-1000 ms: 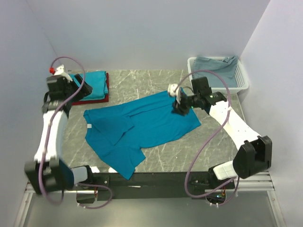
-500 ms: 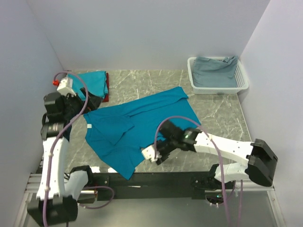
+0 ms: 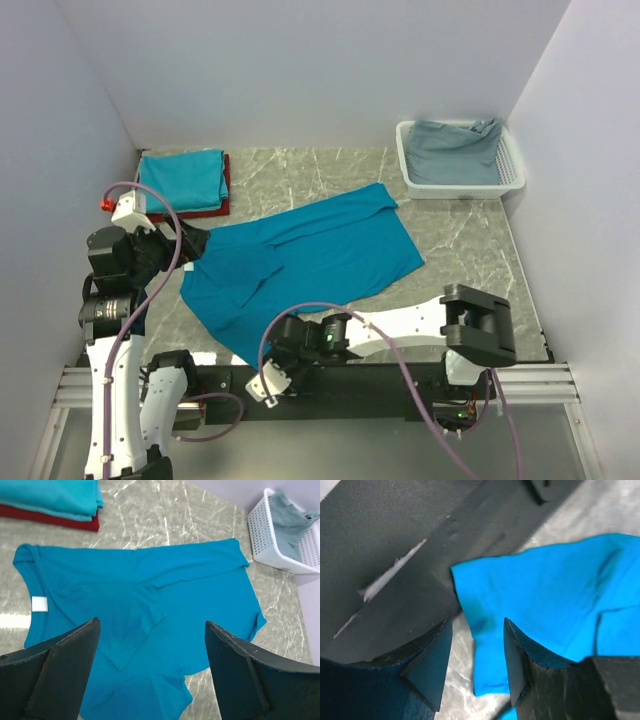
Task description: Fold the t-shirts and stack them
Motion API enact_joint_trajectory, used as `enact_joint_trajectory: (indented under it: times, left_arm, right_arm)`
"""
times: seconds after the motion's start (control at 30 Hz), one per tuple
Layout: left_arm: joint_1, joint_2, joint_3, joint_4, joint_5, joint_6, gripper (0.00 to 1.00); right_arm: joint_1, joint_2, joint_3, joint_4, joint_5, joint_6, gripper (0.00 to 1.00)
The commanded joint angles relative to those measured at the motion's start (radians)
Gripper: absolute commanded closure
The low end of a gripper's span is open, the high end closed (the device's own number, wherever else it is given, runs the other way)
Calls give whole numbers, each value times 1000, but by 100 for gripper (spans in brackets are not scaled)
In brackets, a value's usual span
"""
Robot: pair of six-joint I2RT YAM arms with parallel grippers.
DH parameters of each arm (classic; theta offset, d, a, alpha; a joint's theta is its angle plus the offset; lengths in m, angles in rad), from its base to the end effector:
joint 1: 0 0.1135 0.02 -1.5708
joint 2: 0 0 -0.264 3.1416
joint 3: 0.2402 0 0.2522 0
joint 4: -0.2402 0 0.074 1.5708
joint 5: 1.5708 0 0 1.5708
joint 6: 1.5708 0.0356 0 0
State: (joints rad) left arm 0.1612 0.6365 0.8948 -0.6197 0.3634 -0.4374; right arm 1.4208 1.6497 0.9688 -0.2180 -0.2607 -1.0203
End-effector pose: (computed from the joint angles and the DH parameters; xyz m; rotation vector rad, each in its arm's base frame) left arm 0.1299 0.0083 0.3531 -0.3347 1.9153 -0.5345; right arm 0.0412 0.3340 0.1843 -2.3778 0.7473 0.4928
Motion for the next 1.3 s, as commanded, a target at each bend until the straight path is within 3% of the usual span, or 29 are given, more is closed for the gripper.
enact_joint_trajectory:
  times: [0.0, 0.6, 0.93, 1.27]
  left_arm:
    - [0, -15, 7, -21, -24, -1, 9]
    - [-2, -17, 19, -25, 0, 19, 9]
    - [-23, 35, 67, -31, 22, 42, 10]
    - [-101, 95, 87, 7, -17, 86, 12]
  right_arm:
    - [13, 33, 44, 39, 78, -4, 48]
    - [41, 122, 13, 103, 110, -21, 56]
    - [21, 110, 37, 98, 72, 40, 94]
    - [-201, 39, 91, 86, -170, 236, 100]
